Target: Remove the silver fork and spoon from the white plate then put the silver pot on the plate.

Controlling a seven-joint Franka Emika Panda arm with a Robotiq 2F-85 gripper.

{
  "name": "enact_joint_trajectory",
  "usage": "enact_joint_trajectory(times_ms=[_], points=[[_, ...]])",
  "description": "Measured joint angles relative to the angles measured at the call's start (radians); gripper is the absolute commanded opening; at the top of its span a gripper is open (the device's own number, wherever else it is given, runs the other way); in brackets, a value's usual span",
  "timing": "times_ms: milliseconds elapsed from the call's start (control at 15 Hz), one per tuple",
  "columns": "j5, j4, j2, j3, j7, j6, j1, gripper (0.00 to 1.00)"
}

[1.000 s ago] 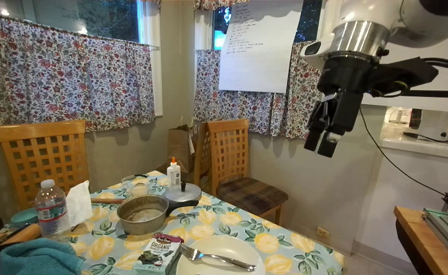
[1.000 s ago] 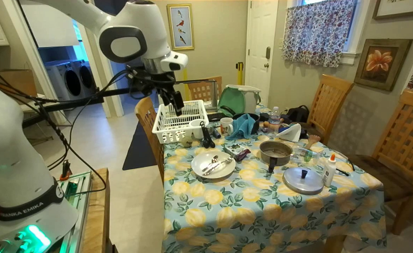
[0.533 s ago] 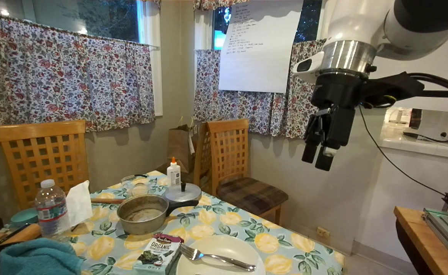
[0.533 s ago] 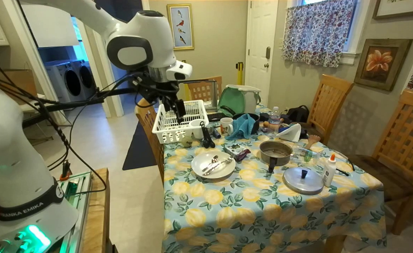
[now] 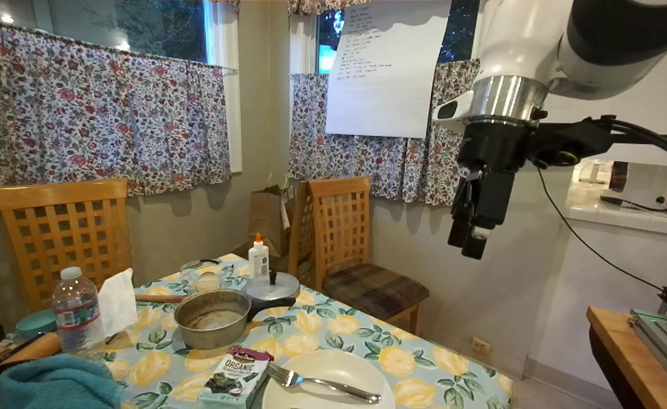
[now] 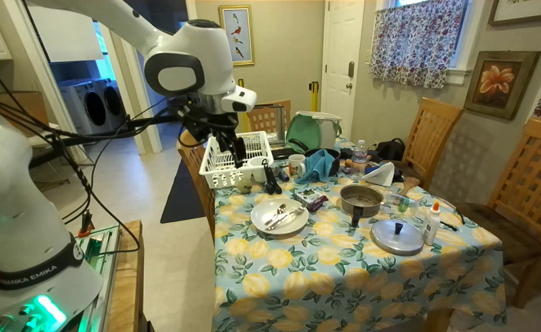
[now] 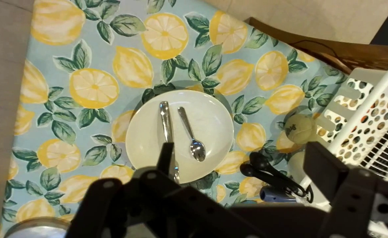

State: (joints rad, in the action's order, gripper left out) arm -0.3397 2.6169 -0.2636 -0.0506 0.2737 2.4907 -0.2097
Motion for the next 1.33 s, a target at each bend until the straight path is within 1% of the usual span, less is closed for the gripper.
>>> enact_joint_trajectory(times_ms=[200, 533, 667, 933, 1067, 1200, 1333], points=[[0.014, -0.025, 0.087, 0.000, 0.023, 0.013, 0.024, 1.00], [0.089, -0.116, 0.284, 0.027, 0.059, 0.064, 0.057, 1.00], [0.101, -0.158, 0.362, 0.049, 0.078, 0.115, 0.071, 1.00], [0.107, -0.231, 0.501, 0.106, 0.105, 0.255, 0.106, 1.00], [0.102, -0.275, 0.559, 0.152, 0.121, 0.230, 0.145, 1.00], [0.104, -0.308, 0.582, 0.165, 0.119, 0.168, 0.167, 1.00], [0.104, -0.320, 0.582, 0.167, 0.119, 0.147, 0.177, 1.00]])
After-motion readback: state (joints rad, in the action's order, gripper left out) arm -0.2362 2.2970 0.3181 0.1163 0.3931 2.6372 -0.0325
